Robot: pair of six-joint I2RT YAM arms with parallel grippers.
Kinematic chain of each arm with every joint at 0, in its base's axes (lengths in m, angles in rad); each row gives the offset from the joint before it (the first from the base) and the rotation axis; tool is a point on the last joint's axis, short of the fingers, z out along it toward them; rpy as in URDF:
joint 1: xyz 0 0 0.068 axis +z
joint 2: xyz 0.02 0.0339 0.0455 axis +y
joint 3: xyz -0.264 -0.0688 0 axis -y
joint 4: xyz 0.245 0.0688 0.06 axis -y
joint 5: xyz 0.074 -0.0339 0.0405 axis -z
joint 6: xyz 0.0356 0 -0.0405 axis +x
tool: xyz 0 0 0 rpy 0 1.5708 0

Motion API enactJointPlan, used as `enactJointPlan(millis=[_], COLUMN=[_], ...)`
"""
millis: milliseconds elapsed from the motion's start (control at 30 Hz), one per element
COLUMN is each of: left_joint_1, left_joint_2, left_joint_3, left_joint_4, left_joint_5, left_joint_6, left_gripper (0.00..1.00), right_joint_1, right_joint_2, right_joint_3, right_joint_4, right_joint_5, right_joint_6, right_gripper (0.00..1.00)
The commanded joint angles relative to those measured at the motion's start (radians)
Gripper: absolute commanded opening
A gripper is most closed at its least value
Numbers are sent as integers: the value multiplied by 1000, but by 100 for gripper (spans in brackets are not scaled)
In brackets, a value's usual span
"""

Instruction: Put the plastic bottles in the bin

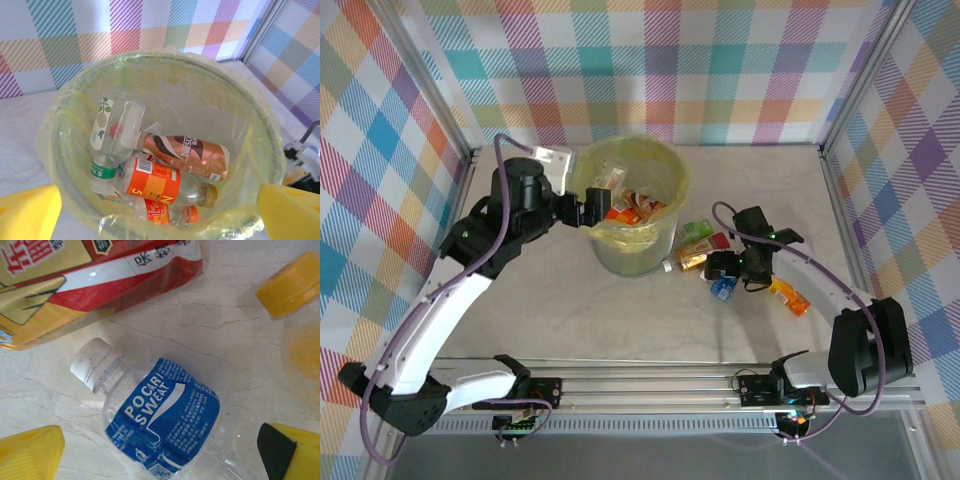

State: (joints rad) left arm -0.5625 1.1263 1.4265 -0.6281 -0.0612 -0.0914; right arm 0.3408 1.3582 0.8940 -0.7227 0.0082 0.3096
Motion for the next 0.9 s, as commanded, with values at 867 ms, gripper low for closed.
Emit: enactJointPlan(millis=[867], left_joint_1=[-7], left_joint_2=[-71], left_joint_3=[-104], left_joint_4=[94], left_joint_5=[-85], left_joint_6=[-82], left_gripper=[100], right_joint_1=[48], right_joint_2=[1], right_joint_3=[-39], right_joint_4=[-84], right_joint_5=[-132], right_joint_6=[28], right_gripper=[99])
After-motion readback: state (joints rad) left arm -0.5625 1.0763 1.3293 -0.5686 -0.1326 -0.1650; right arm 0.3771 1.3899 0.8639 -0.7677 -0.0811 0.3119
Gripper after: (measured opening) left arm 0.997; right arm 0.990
